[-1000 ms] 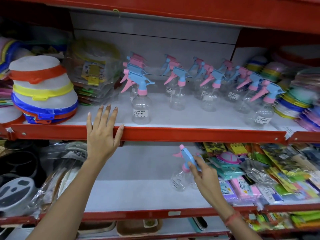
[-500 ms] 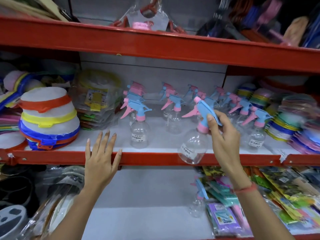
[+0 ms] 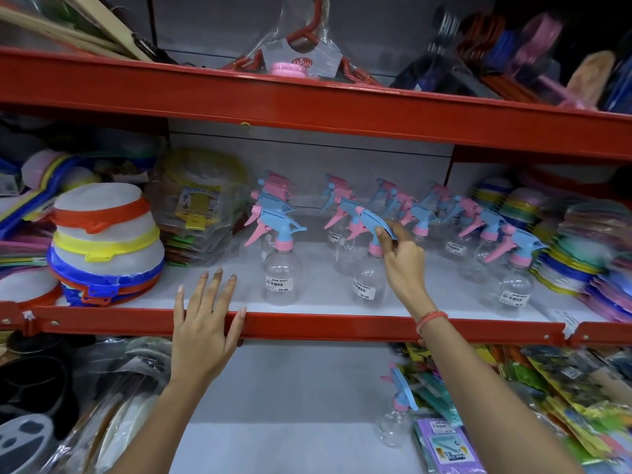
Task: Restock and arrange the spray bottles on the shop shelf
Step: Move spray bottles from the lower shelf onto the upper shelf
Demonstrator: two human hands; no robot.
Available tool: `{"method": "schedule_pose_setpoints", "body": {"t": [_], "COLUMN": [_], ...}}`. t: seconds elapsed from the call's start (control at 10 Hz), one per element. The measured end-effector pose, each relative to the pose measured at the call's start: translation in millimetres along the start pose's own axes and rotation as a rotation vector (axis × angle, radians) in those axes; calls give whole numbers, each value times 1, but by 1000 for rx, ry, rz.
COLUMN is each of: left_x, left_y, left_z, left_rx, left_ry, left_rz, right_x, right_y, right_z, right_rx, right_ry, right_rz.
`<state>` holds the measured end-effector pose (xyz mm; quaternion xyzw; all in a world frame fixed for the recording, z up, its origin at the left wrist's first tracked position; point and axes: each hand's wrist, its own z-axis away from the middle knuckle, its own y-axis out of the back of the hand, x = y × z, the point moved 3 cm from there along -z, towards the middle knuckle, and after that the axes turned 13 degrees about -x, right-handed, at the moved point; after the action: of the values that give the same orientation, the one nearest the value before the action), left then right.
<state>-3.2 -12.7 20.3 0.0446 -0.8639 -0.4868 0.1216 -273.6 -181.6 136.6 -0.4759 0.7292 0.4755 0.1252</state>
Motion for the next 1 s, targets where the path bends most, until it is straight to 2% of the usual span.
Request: {"method": "schedule_pose_setpoints", "body": {"t": [0.1,0.2,0.3,0.5,0.6,0.8,0.9,1.0], "left_x": [0,-1,0,0,0,1,1,1], "left_y": [0,-1,-1,0,-1,-1,-1,-1], "left_z": [-1,-2,-3,-4,-4,-4,-4,-3], "left_rx": [-12,-19,-25,-10,-6,13,26,47], "left_ry": [3,6,5,-4,-2,0,2,0], "left_rz": [6,9,7,3,-4,-9,-13,-19], "right_x": [5,11,22,42,43,55,59,56], "right_y": [-2,-5,-13,-28,-26,-21,-20,-21], "right_z": [2,10,21,32,30,27,26,29], "right_rx": [-8,-50,-129,-120,-193,-539,-596,-498], "right_ry": [-33,-64,-114,-177,-164,-131,-99,-92], "right_rz": [-109,-325,-316,-49,-105,-368,-374,-260]}}
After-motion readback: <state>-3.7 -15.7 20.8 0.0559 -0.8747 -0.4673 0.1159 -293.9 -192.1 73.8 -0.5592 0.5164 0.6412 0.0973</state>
